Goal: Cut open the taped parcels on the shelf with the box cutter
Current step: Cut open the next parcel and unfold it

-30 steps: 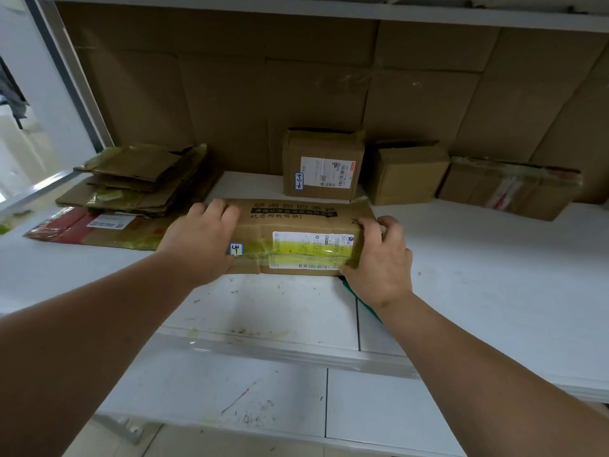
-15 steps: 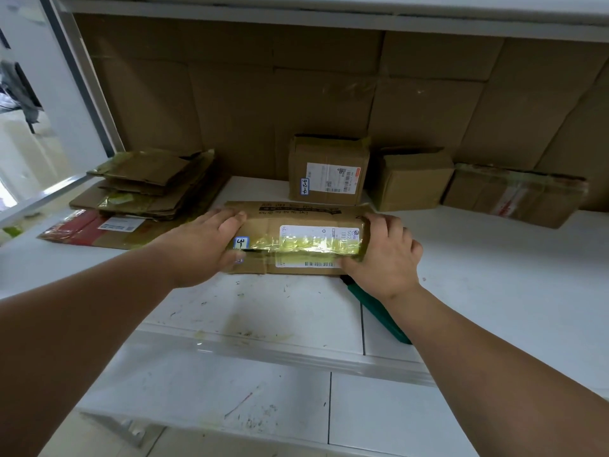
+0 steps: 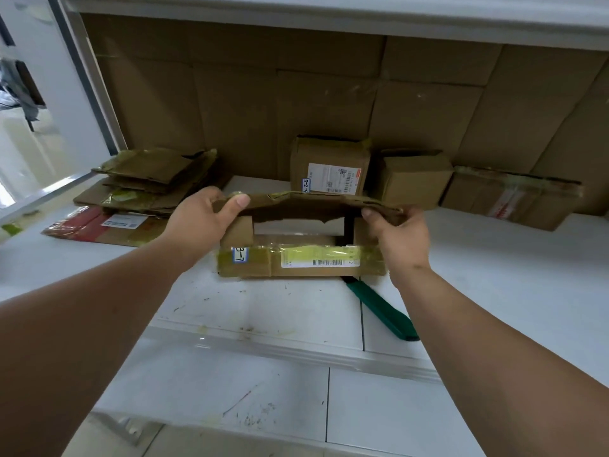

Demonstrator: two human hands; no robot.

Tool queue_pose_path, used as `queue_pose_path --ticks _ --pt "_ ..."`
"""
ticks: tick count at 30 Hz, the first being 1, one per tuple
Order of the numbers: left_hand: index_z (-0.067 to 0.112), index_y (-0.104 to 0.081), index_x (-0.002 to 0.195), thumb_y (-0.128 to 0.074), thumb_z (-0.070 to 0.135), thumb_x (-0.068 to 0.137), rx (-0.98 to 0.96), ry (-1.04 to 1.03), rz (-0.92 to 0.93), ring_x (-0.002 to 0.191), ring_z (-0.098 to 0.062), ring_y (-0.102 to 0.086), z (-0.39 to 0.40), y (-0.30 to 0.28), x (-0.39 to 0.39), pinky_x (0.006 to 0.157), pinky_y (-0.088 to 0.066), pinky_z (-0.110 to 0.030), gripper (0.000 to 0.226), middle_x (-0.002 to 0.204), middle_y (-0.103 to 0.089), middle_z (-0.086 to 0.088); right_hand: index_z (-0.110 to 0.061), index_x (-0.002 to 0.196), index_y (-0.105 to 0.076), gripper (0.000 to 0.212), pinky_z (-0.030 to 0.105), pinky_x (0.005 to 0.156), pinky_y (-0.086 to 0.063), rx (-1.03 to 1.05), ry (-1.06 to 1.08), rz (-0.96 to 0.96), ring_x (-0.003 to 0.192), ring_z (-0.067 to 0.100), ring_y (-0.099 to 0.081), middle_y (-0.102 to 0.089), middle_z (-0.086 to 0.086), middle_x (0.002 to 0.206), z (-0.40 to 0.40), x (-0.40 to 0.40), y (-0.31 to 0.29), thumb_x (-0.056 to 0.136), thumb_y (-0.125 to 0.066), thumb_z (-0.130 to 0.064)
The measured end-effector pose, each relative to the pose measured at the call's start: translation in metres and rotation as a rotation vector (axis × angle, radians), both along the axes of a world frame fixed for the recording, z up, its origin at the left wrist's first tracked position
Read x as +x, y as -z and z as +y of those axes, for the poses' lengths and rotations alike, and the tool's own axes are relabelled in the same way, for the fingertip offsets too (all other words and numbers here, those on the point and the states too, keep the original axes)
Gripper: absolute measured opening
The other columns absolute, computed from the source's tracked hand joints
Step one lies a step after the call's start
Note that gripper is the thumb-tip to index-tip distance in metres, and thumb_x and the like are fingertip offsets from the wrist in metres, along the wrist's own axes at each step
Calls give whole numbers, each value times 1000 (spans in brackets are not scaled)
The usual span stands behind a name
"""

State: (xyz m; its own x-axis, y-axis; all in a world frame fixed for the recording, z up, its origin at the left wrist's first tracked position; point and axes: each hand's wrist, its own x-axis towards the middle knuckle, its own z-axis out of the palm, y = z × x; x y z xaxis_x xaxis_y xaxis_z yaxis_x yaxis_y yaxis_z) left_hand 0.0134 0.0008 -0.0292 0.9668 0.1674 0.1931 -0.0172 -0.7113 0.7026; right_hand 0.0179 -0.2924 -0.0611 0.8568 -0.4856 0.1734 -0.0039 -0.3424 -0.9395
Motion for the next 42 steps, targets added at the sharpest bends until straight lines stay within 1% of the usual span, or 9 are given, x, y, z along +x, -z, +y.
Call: queue_pose_path --ticks 3,6,12,17,22,25,31,38,42 --pt "33 -56 84 -51 68 85 -216 -20 16 80 -17 -62 -1 -2 2 60 -44 -28 35 86 -65 2 -32 100 -48 44 39 85 -52 43 4 -22 94 18 -63 -60 -12 93 1 -1 -3 75 -76 -54" --pt "32 -55 85 -54 68 84 -324 -37 57 84 -19 -64 -6 0 6 64 -48 -30 36 90 -66 0 -29 113 -45 56 43 95 -50 -57 -44 -4 105 21 -58 -59 -9 108 8 -4 1 73 -79 -50" --pt "19 -42 128 -52 69 85 -266 -103 50 93 -18 -52 -24 5 14 76 -42 -35 67 105 -53 1 -14 130 -34 88 51 99 -45 -313 24 178 124 31 -49 -47 6 134 17 4 -6 67 -85 -47" --pt "24 -22 139 -79 53 72 -238 -90 97 98 -20 -50 -30 7 19 80 -44 -35 92 111 -45 2 -13 137 -26 100 51 94 -44 -463 76 322 126 34 -46 -42 9 138 21 13 -13 65 -86 -46" --pt "33 -21 128 -88 49 62 -10 -159 137 118 -34 -49 -36 15 20 90 -48 -48 95 125 -46 -10 -9 132 -29 79 43 87 -45 -557 96 277 117 36 -51 -45 13 133 27 14 -7 73 -78 -27" --pt "31 -23 126 -87 42 66 43 -186 109 121 -36 -46 -37 17 22 91 -48 -49 89 126 -47 -12 -8 123 -36 64 37 72 -44 -514 34 232 101 34 -56 -51 11 113 24 14 -9 75 -73 -29" --pt "31 -27 124 -77 30 72 13 -147 70 100 -31 -56 -24 14 28 78 -51 -42 73 108 -51 -3 -13 102 -51 38 25 53 -33 -404 -36 195 69 17 -53 -55 -3 78 13 15 -10 77 -67 -39" --pt "24 -29 130 -73 37 72 11 -146 49 73 -18 -55 -13 7 29 64 -49 -34 74 87 -48 6 -23 86 -59 17 26 55 -37 -215 -147 70 69 16 -56 -60 -3 72 12 7 -9 89 -53 -38" --pt "19 -34 132 -74 34 74 11 -80 55 75 -18 -58 -4 -4 28 57 -48 -31 72 91 -55 0 -21 73 -50 26 30 57 -33 114 -145 146 68 18 -47 -49 0 71 6 1 -22 94 -45 -35"
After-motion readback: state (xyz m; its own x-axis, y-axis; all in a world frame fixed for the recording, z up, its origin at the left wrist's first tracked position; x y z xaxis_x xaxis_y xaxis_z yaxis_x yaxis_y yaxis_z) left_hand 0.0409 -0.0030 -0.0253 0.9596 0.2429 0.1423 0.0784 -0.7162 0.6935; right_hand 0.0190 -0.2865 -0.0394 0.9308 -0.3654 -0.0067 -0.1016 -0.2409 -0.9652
